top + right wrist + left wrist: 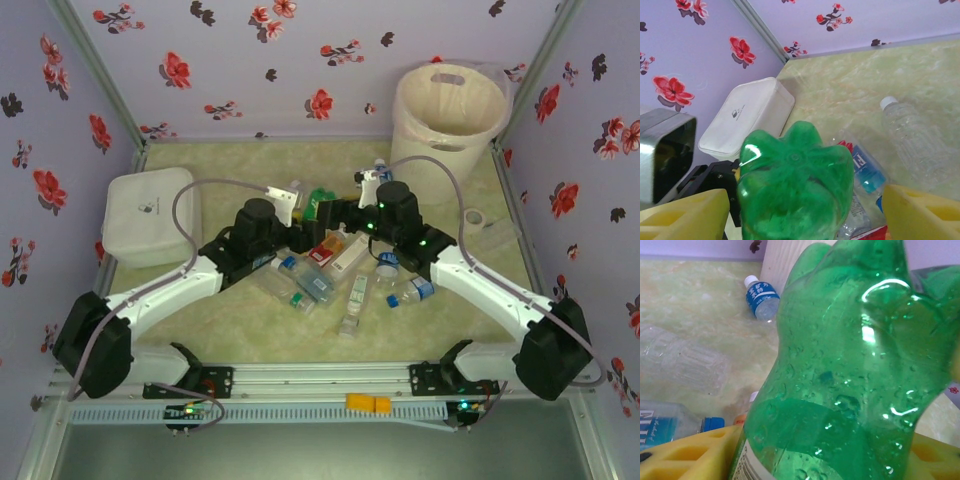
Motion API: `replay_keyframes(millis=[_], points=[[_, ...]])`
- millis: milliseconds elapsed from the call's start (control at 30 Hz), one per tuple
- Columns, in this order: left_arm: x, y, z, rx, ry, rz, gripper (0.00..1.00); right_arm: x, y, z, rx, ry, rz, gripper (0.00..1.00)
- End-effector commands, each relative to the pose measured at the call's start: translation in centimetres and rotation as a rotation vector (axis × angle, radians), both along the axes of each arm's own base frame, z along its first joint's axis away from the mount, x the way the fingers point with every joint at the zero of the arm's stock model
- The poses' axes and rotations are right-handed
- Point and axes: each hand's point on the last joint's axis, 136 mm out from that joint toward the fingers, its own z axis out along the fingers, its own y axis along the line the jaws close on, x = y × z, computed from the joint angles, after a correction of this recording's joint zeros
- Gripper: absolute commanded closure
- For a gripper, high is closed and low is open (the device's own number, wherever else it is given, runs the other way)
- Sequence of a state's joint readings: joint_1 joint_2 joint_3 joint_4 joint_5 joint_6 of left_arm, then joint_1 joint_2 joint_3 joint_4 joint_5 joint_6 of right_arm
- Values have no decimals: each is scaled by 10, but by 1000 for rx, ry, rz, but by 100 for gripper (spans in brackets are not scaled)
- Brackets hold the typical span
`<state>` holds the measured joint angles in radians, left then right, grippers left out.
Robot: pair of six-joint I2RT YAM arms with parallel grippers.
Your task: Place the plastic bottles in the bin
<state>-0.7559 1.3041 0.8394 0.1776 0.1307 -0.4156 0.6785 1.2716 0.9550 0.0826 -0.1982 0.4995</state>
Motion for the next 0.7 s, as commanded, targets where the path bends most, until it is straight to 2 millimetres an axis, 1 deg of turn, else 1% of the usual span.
replay_keyframes(millis=[0, 133, 167, 267, 367, 400, 467, 533, 567, 600, 633, 667], points=[[-6, -4, 21, -18, -111, -31, 71, 3, 10, 10, 57, 6, 28, 20], [-11, -8, 18, -12, -124, -49, 71, 6, 12, 7, 78, 13, 27, 20], [-12, -7, 16, -9, -120, -49, 71, 7, 13, 7, 86, 14, 23, 21], [-14, -6, 18, -18, -123, -49, 71, 9, 14, 1, 112, 26, 14, 28], [-15, -2, 22, -26, -134, -38, 66, 9, 15, -6, 126, 45, 12, 40], [-14, -1, 22, -23, -136, -31, 63, 9, 16, -8, 131, 49, 12, 45], [-13, 1, 22, -19, -143, -18, 54, 9, 15, -9, 137, 49, 7, 49], [-12, 3, 21, -11, -145, -9, 46, 10, 12, -9, 135, 40, -6, 52], [-12, 4, 22, -11, -148, -5, 41, 11, 11, -9, 135, 35, -15, 52], [-12, 5, 23, -12, -149, 0, 25, 12, 9, -7, 137, 30, -27, 52], [-12, 6, 23, -14, -149, 6, 14, 13, 7, -7, 136, 26, -34, 52], [-12, 7, 24, -16, -148, 12, 6, 15, 5, -5, 136, 21, -43, 52]])
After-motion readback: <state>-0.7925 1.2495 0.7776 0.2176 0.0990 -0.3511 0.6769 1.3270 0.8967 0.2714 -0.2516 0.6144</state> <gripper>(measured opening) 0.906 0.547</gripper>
